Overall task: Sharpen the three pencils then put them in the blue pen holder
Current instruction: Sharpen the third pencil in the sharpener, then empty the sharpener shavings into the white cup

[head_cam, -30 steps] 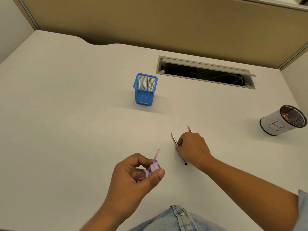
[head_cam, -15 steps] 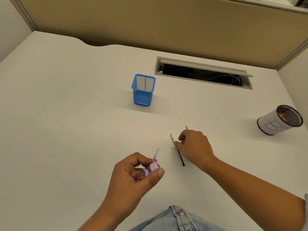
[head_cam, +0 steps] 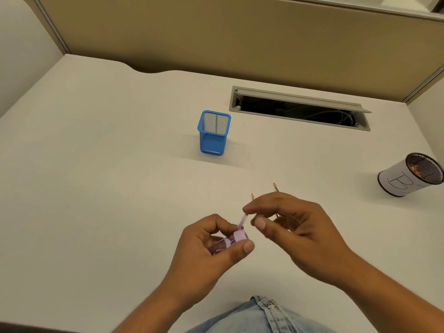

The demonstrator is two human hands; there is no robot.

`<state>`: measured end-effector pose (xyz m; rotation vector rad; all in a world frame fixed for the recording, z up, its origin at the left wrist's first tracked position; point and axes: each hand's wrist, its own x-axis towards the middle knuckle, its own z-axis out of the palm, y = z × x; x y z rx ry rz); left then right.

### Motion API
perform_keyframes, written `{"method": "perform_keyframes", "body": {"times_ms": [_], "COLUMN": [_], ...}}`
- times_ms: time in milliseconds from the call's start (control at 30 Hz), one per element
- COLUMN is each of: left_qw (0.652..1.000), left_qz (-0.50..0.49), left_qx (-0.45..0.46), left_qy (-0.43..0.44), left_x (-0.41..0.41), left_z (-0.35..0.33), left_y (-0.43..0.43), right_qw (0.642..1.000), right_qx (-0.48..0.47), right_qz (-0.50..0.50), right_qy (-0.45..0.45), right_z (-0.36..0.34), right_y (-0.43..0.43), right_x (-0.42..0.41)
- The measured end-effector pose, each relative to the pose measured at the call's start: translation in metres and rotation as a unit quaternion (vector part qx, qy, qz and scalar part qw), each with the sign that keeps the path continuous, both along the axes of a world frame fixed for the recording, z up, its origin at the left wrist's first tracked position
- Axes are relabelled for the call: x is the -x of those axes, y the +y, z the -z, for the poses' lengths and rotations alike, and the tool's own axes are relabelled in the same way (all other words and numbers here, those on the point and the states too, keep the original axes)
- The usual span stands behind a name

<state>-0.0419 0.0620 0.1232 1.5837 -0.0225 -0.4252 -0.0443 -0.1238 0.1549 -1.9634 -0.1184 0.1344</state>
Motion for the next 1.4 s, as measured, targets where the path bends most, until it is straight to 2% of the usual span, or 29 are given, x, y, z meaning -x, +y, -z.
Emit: {"method": "perform_keyframes", "body": {"times_ms": [200,333,433,567,867,967,1067,1167,1267,1400], "left_qw": [1.000,0.998,0.997,0.998,0.996,0.997,0.993,0.987,0.982,0.981], "left_qz": [0.028,0.053,0.050,0.014,0.002,0.034,0.097,0.154,0.158,0.147], "left_qx": [-0.003,0.013,0.048,0.043,0.017,-0.021,-0.040,-0.054,-0.098,-0.092], "left_qy": [-0.003,-0.004,0.014,0.041,0.082,0.071,0.046,0.005,-0.039,-0.081], "left_x": [0.001,-0.001,-0.004,-0.006,-0.007,-0.006,-0.009,-0.015,-0.016,-0.010], "left_z": [-0.005,-0.012,-0.021,-0.021,-0.020,-0.020,-0.025,-0.029,-0.027,-0.027], "left_y": [-0.005,-0.007,-0.010,-0.013,-0.010,-0.005,0.002,0.011,0.014,0.008], "right_qw": [0.998,0.998,0.997,0.994,0.997,0.994,0.995,0.988,0.982,0.977], "right_qx": [-0.012,-0.024,-0.041,-0.065,-0.070,-0.082,-0.059,-0.122,-0.155,-0.189], "right_qz": [0.065,0.060,0.064,0.086,0.038,0.007,-0.025,0.004,0.018,0.024], "right_qy": [-0.021,-0.021,-0.028,-0.033,0.016,0.073,0.073,0.094,0.102,0.099], "right_z": [0.002,-0.003,-0.005,-0.004,0.000,-0.001,-0.001,-0.001,-0.002,-0.004], "right_y": [-0.005,-0.009,-0.010,-0.009,-0.002,0.000,-0.001,-0.004,-0.008,-0.013], "right_x": [0.013,0.017,0.021,0.024,0.028,0.027,0.025,0.023,0.023,0.024]}}
